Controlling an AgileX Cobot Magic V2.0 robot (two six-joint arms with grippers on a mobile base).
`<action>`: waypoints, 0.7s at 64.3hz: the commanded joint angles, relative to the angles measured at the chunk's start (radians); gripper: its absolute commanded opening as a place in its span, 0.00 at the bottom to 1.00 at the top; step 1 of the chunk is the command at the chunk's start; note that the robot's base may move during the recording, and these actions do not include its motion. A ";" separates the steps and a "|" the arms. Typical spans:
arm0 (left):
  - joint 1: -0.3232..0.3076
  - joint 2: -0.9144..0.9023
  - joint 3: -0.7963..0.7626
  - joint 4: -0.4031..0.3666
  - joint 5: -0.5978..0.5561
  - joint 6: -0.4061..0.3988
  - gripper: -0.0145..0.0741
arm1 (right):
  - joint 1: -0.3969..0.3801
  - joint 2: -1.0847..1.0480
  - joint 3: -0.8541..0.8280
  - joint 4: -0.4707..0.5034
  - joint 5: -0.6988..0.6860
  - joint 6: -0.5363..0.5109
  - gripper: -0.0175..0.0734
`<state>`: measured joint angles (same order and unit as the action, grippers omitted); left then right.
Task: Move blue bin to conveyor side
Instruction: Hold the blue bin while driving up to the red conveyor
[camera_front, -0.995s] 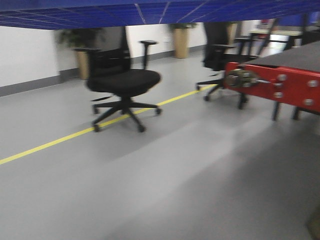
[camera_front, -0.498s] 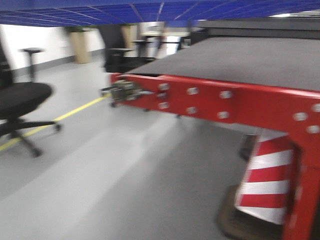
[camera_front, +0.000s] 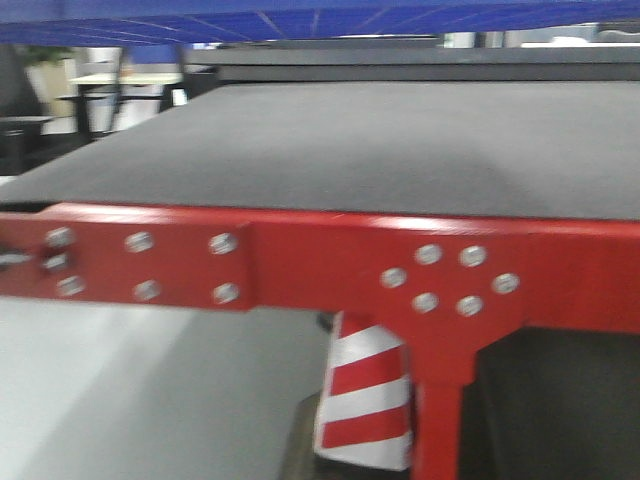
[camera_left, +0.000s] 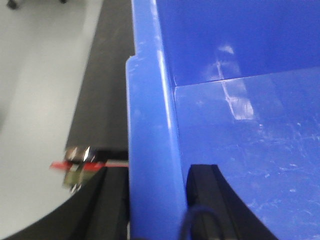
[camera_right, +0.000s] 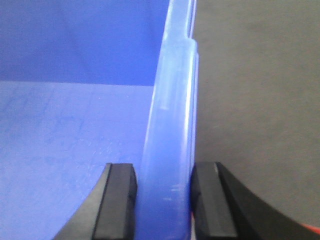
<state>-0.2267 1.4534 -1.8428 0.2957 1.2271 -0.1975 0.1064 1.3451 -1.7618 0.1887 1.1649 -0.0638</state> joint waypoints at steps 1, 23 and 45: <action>0.001 -0.029 -0.015 0.097 -0.074 0.012 0.15 | -0.004 -0.023 -0.018 -0.023 -0.102 -0.015 0.10; 0.001 -0.021 -0.015 0.097 -0.080 0.012 0.15 | -0.004 -0.023 -0.018 -0.023 -0.102 -0.015 0.10; 0.001 -0.021 -0.015 0.097 -0.147 0.012 0.15 | -0.004 -0.023 -0.018 -0.023 -0.104 -0.015 0.10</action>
<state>-0.2267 1.4534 -1.8428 0.3064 1.1896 -0.1942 0.1064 1.3451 -1.7618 0.1887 1.1649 -0.0638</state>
